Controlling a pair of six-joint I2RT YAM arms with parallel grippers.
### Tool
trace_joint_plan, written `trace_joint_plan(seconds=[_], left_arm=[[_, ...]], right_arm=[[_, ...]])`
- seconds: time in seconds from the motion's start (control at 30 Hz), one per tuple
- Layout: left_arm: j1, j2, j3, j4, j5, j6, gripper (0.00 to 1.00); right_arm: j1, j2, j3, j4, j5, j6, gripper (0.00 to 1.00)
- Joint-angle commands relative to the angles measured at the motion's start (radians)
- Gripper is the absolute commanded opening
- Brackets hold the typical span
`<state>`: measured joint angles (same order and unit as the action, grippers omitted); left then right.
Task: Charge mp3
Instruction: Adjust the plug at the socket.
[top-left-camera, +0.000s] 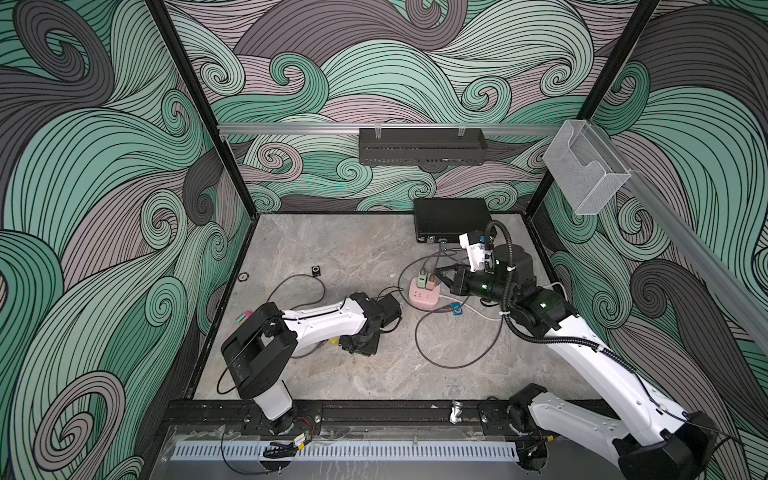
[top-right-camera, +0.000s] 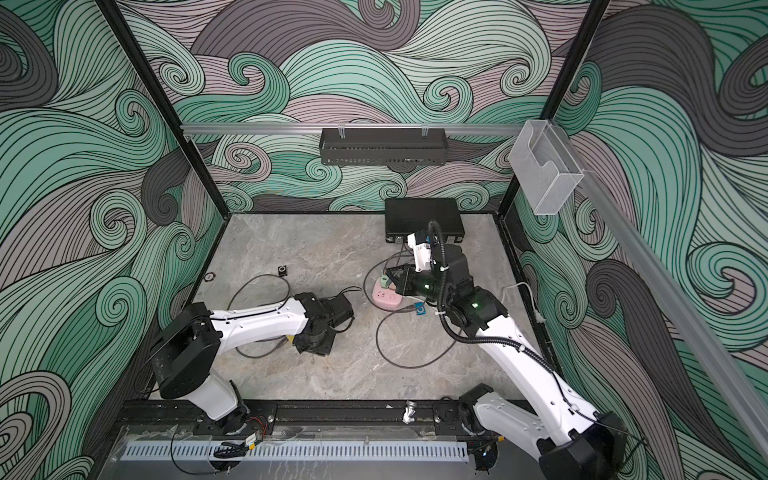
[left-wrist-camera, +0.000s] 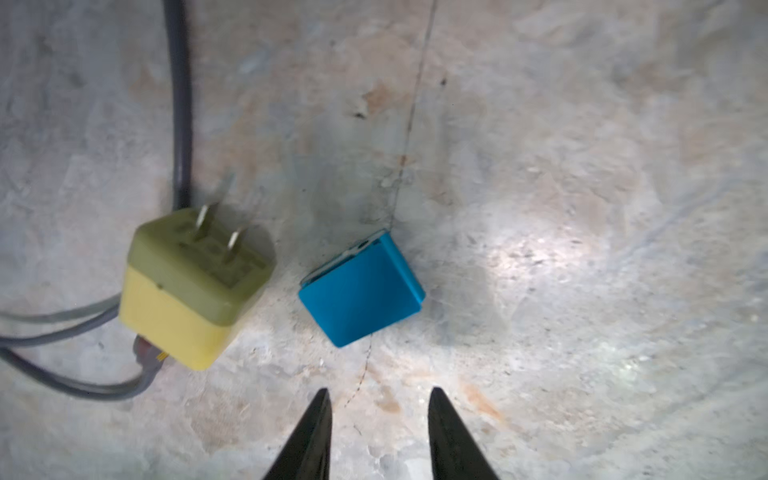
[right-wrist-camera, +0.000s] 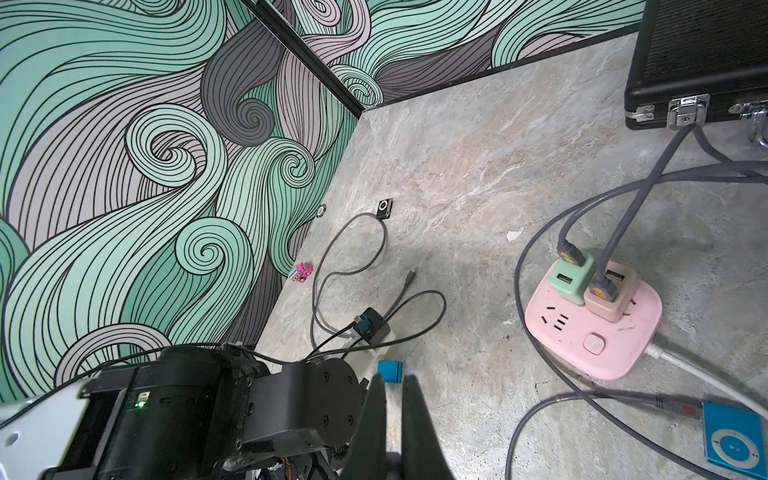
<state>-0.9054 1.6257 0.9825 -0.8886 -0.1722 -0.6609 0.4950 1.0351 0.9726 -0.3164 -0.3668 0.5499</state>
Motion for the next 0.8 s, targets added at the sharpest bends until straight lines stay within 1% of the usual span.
trace_joint_plan(seconds=[0.0, 0.1, 0.27, 0.43, 0.5, 0.6, 0.7, 0.77], left_arm=[[0.000, -0.049, -0.027, 0.071, -0.014, 0.137, 0.38], [-0.001, -0.050, -0.035, 0.070, -0.060, 0.191, 0.38], [-0.001, 0.008, 0.002, 0.013, -0.135, 0.287, 0.41], [0.000, 0.040, 0.017, 0.023, -0.143, 0.343, 0.42], [0.002, 0.047, 0.024, 0.032, -0.125, 0.365, 0.42], [0.003, 0.094, 0.049, 0.019, -0.132, 0.377, 0.41], [0.006, 0.144, 0.068, 0.011, -0.113, 0.405, 0.40], [0.020, 0.166, 0.074, 0.011, -0.077, 0.430, 0.40]], right_arm=[[-0.004, 0.001, -0.003, 0.017, -0.009, 0.012, 0.00], [-0.004, -0.008, -0.015, 0.025, 0.001, 0.016, 0.00], [-0.004, -0.027, -0.028, 0.025, 0.012, 0.018, 0.00], [-0.004, -0.052, -0.042, 0.020, 0.029, 0.021, 0.00], [-0.004, -0.067, -0.049, 0.020, 0.040, 0.020, 0.00], [-0.003, -0.078, -0.051, 0.016, 0.046, 0.016, 0.00], [-0.004, -0.089, -0.055, 0.014, 0.045, 0.014, 0.00], [-0.004, -0.095, -0.057, 0.010, 0.049, 0.009, 0.00]])
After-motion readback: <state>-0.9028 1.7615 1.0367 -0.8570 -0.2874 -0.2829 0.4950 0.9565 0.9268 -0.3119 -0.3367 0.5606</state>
